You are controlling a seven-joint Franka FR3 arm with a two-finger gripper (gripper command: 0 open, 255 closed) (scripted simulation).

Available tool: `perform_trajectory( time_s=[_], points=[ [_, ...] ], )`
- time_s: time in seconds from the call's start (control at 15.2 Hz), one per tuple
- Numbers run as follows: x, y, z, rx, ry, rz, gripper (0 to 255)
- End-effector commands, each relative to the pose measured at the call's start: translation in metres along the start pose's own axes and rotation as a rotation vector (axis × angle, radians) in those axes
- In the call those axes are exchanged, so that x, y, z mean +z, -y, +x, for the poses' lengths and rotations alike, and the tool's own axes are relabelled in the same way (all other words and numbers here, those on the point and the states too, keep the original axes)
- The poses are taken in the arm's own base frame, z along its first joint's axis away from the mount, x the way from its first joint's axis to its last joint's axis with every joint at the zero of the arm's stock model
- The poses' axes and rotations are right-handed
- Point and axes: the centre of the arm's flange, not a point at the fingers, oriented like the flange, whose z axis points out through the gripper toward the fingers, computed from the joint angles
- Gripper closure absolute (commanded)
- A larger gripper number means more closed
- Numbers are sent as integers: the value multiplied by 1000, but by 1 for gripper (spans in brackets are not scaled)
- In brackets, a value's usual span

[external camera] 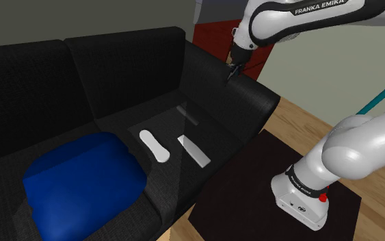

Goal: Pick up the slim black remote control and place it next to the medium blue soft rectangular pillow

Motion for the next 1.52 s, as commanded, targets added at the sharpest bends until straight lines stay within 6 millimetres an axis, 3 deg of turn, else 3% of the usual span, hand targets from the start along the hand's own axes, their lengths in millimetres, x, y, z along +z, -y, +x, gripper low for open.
perform_trajectory(
  time_s=[0.0, 1.45],
  points=[
    [26, -5, 11, 6, 2, 3, 0],
    [289, -53, 132, 73, 38, 35, 0]
  ],
)
